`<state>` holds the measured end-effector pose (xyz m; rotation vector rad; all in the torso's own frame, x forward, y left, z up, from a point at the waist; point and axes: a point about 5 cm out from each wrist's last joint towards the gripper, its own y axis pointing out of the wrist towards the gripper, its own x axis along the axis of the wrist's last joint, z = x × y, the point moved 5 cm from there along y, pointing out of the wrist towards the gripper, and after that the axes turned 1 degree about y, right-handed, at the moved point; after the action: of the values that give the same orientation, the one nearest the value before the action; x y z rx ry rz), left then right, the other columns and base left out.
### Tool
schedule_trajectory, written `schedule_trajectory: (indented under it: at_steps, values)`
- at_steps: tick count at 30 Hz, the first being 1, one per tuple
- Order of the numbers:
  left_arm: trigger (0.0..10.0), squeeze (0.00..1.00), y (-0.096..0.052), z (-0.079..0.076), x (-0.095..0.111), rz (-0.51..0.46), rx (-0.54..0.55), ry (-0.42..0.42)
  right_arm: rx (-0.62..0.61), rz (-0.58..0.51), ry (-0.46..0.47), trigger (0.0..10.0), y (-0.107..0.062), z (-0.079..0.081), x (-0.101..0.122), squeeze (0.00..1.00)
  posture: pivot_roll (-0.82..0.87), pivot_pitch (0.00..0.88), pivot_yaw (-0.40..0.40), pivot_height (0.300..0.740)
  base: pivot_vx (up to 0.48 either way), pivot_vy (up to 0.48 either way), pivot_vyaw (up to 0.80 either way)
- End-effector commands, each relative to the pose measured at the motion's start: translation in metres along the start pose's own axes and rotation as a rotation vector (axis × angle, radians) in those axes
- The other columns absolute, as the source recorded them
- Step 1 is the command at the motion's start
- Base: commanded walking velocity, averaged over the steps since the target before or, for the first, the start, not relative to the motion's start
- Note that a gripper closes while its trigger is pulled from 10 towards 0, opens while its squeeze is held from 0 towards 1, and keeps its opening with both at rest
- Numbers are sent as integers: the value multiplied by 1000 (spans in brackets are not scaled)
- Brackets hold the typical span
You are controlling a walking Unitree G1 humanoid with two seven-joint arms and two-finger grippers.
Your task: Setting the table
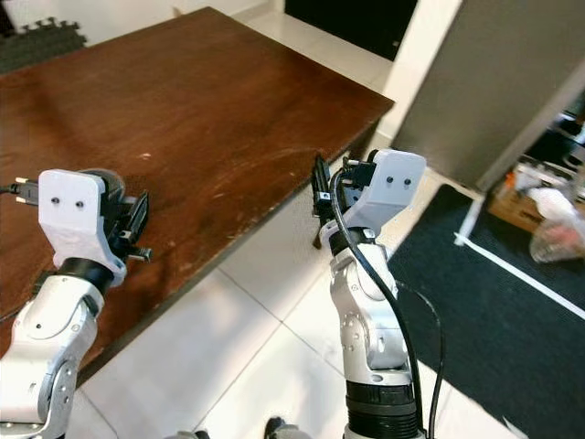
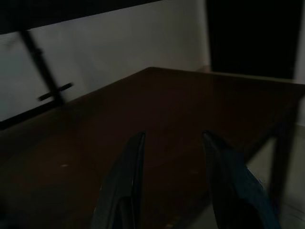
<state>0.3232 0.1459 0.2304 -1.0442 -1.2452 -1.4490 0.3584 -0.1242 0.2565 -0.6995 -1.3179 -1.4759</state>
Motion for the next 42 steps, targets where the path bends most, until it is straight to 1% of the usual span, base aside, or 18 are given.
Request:
schedule_trajectory:
  at_steps: [1, 13, 42]
  values:
    - [10000, 0, -2, 0, -8, 25, 3, 7, -16, 11, 3, 10000, -2, -4, -3, 0, 71, 133, 9, 740, 0, 0, 788]
    - [10000, 0, -3, -3, -10, 33, -9, 10, -26, 9, 1, 10000, -2, -7, -2, 0, 71, 133, 14, 740, 0, 0, 788]
    - [10000, 0, -1, -7, -12, 42, -27, 16, -34, 6, -5, 10000, -1, -10, -1, 0, 66, 128, 21, 740, 0, 0, 785]
